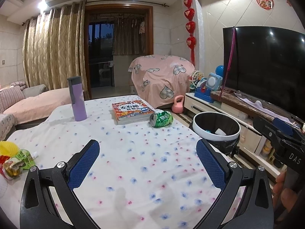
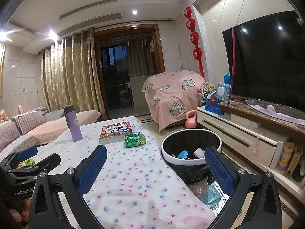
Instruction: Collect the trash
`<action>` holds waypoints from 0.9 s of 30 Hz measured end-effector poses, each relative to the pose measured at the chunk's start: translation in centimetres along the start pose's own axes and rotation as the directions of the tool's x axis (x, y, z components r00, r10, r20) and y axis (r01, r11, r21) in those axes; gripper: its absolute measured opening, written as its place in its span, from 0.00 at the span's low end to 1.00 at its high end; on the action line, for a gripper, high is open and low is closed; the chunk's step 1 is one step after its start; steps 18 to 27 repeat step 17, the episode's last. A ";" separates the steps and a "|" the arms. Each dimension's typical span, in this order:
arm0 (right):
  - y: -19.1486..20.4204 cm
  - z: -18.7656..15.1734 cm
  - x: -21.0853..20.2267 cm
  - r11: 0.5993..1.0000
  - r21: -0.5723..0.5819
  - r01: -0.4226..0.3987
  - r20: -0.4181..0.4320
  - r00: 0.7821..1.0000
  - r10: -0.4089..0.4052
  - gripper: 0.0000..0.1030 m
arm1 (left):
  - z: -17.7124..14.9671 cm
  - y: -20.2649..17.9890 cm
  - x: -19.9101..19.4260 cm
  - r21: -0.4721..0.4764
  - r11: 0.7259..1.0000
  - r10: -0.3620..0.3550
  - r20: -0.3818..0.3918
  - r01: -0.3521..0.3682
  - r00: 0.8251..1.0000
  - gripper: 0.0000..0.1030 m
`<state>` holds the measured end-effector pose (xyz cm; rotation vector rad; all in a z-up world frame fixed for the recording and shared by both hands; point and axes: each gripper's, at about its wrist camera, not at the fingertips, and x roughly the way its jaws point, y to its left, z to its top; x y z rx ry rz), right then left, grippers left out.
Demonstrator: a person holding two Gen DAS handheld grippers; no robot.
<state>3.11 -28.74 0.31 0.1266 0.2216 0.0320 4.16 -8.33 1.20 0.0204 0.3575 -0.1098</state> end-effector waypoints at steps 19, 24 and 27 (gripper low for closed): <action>-0.3 -0.6 1.7 1.000 0.021 -0.013 -0.054 0.998 0.014 1.00 | -0.7 0.4 1.6 -0.004 1.000 -0.008 -0.039 0.008 0.999 1.00; -0.3 -0.6 1.7 1.000 0.021 -0.013 -0.054 0.998 0.014 1.00 | -0.7 0.4 1.6 -0.004 1.000 -0.008 -0.039 0.008 0.999 1.00; -0.3 -0.6 1.7 1.000 0.021 -0.013 -0.054 0.998 0.014 1.00 | -0.7 0.4 1.6 -0.004 1.000 -0.008 -0.039 0.008 0.999 1.00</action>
